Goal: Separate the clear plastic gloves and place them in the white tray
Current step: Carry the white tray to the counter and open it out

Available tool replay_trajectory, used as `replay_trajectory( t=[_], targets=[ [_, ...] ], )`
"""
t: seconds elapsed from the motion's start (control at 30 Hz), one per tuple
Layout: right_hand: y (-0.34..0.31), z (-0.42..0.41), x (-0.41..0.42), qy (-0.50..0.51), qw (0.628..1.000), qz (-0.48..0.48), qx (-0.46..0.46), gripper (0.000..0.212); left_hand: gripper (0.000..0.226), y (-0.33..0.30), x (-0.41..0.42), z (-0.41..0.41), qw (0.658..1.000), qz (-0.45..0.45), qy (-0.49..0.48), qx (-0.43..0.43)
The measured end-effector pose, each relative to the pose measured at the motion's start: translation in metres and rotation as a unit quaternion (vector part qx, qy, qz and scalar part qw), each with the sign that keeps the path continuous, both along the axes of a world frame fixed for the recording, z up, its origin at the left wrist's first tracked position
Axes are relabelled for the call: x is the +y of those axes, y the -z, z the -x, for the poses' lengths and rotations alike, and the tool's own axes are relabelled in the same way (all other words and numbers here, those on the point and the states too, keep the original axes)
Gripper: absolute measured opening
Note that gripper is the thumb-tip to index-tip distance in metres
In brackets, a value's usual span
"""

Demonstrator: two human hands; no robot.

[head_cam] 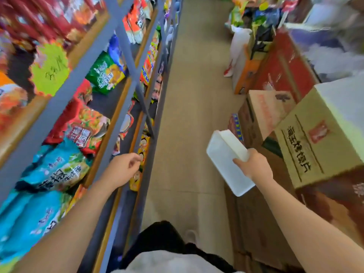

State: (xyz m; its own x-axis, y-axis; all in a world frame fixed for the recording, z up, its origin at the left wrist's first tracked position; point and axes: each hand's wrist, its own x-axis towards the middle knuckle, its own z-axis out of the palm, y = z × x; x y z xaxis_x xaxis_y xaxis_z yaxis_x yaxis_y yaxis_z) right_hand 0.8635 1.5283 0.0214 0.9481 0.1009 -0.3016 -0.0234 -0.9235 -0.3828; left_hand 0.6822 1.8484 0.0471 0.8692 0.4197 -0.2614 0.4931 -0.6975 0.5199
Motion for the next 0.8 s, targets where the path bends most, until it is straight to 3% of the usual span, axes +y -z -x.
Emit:
replay_trajectory(
  t=[0.3,0.57,0.8],
  targets=[
    [-0.029,-0.233,0.110,-0.008,0.997,-0.051,-0.056,0.047,0.019,0.040,0.107,-0.231,1.000,0.017,-0.011,0.016],
    [-0.023,-0.421,0.135,0.075,0.996,-0.035,-0.032,0.049,0.023,-0.003,0.155,-0.502,0.993,-0.017,0.117,-0.008],
    [0.002,-0.587,0.097,0.188,0.982,-0.031,0.011,0.049,0.024,-0.016,0.125,-0.735,0.967,-0.052,0.238,-0.072]
  ],
)
